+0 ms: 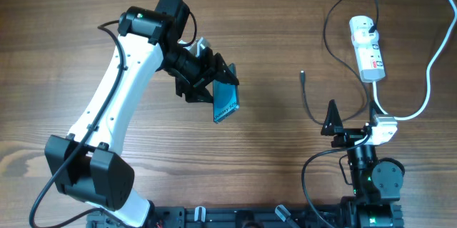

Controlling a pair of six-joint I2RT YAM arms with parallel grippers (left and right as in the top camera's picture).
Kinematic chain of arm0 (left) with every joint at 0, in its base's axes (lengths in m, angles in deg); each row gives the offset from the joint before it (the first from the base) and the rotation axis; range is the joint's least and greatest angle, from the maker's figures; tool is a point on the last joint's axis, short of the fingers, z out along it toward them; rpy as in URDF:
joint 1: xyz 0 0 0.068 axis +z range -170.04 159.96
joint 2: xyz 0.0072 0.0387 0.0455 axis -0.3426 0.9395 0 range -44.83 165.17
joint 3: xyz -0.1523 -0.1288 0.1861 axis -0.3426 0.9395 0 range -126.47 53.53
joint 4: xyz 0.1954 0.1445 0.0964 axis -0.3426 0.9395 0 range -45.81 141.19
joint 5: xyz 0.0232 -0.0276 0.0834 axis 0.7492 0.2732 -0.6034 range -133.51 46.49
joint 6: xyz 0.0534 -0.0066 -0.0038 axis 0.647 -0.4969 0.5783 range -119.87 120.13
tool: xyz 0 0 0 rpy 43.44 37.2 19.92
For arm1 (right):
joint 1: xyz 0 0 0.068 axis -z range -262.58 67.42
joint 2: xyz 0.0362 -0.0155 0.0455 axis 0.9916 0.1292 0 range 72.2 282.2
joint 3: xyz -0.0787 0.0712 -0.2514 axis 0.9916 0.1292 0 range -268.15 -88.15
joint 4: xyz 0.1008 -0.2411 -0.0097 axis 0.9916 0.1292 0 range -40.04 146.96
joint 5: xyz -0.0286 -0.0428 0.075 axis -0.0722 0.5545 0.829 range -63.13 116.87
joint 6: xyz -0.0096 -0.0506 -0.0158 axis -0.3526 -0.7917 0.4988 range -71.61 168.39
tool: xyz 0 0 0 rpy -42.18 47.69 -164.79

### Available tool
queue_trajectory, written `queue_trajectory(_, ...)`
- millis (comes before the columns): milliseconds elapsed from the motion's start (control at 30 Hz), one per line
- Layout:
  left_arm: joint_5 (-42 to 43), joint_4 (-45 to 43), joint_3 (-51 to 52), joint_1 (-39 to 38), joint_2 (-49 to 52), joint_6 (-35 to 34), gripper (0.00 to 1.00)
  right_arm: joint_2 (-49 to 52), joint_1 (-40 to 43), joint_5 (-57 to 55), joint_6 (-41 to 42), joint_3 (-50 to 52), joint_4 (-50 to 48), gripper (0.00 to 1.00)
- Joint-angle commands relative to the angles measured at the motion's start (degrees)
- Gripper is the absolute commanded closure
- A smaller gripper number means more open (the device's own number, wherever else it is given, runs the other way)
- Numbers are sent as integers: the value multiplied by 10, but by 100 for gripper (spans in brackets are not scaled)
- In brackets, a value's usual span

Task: Plug charger to phone and switch on socket
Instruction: 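Lift the phone with the left gripper and tilt it upright, then grasp the black cable's USB-C plug with the right gripper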

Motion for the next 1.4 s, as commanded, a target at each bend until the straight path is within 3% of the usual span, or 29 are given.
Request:
queue_trajectory(0, 26, 2, -13, 0, -11, -4, 47, -7, -2, -5, -10, 1, -2, 0)
queue_trajectory(500, 22, -8, -13, 0, -11, 1, 45, -7, -2, -5, -10, 1, -3, 0)
queue_trajectory(900, -92, -85, -13, 0, -11, 0, 43, -7, -2, -5, -10, 1, -2, 0)
queue_trajectory(1167, -118, -132, -13, 0, -10, 0, 41, -7, -2, 4, 0, 1, -2, 0)
queue_trajectory(1267, -118, -140, -13, 0, -10, 0, 41, -7, -2, 26, 131, 1, -2, 0)
queue_trajectory(1367, -118, -141, -13, 0, -10, 0, 41, -7, -2, 34, 421, 1, -2, 0)
